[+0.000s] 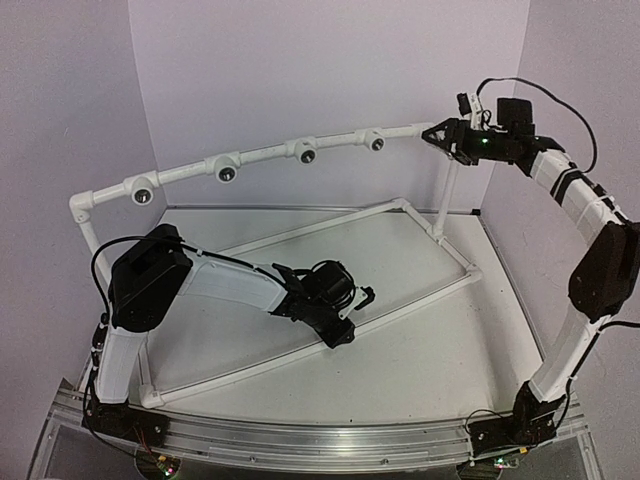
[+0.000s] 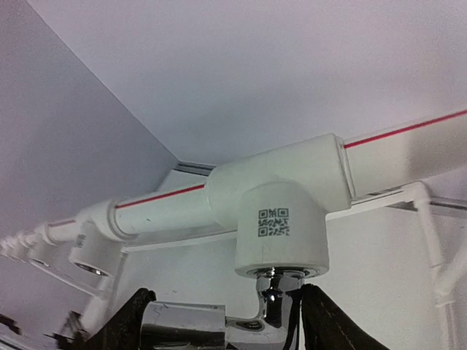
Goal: Install the water faucets
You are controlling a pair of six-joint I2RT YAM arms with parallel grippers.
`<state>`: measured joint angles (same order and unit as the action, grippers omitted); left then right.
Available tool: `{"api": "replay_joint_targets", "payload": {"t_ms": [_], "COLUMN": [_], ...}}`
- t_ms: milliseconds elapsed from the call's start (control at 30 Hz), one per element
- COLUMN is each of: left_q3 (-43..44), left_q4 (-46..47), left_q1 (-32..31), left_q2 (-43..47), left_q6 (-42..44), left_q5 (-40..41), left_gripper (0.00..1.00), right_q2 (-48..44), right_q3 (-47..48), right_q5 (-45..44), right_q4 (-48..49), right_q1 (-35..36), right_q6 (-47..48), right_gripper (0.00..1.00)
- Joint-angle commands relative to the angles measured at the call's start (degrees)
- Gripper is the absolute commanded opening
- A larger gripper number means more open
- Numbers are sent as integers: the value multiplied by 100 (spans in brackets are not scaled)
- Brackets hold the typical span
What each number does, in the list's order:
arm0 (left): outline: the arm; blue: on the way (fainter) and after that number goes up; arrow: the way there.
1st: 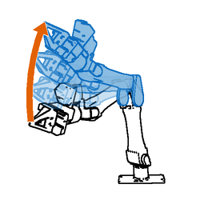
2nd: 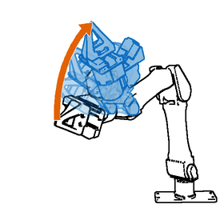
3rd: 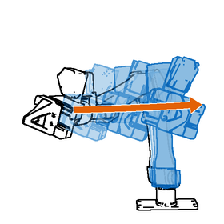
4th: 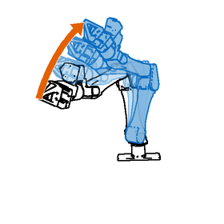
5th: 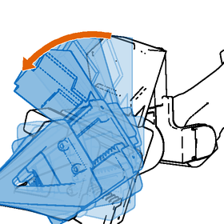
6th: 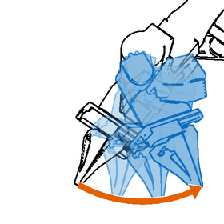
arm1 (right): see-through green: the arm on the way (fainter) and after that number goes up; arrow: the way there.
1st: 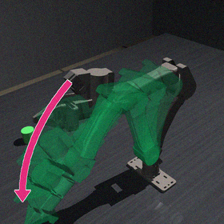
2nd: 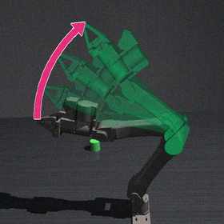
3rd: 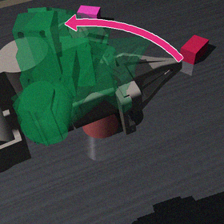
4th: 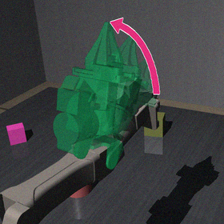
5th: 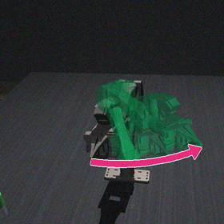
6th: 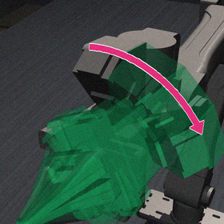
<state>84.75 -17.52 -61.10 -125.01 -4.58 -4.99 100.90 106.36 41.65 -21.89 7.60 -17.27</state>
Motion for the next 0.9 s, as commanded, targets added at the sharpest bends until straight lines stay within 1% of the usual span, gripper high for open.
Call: {"api": "replay_joint_targets", "payload": {"t_ms": [0,67,133,267,367,433,467,500,567,600,733,800,867], "left_q3": [-449,-457,-464,-476,-478,-484,-486,-492,-499,-505,-520,-528,-539], "left_q4": [-1466,-1465,-1467,-1469,-1465,-1465,-1461,-1458,-1452,-1448,-1434,-1422,-1414], "left_q1": [71,72,64,68,65,68,66,66,63,67,64,67,63], "left_q2": [-641,-639,-639,-636,-646,-646,-647,-645,-642,-639,-639,-635,-630], "left_q6": [-711,-711,-711,-702,-692,-685,-685,-685,-685,-685,-679,-676,-675], "left_q5": [-37,-41,-38,-44,-46,-50,-54,-55,-48,-43,-38,-45,-45], "left_gripper": [0,0,0,0,0,0,0,0,0,0,0,0,0], "right_q2": [14,91,135,159,193,195,194,193,177,157,-92,-299,-494], "right_q3": [-1030,-1335,-1534,-1716,-1732,-1793,-1882,-1945,-1989,-1990,-1964,-2004,-1993], "right_q5": [1680,1871,1895,1842,1821,1762,1727,1691,1644,1633,1526,1422,1311], "right_q4": [3142,4084,4587,4938,5033,5108,5280,5404,5508,5514,5332,5111,4692], "right_q1": [-595,-707,-848,-941,-948,-970,-984,-1002,-1032,-1041,-1084,-1106,-1111], "right_q6": [-4256,-5343,-5902,-6430,-6620,-6748,-6912,-6982,-6954,-6867,-6173,-5604,-5007], "right_gripper": [0,0,0,0,0,3,7,14,38,46,70,79,85]}}
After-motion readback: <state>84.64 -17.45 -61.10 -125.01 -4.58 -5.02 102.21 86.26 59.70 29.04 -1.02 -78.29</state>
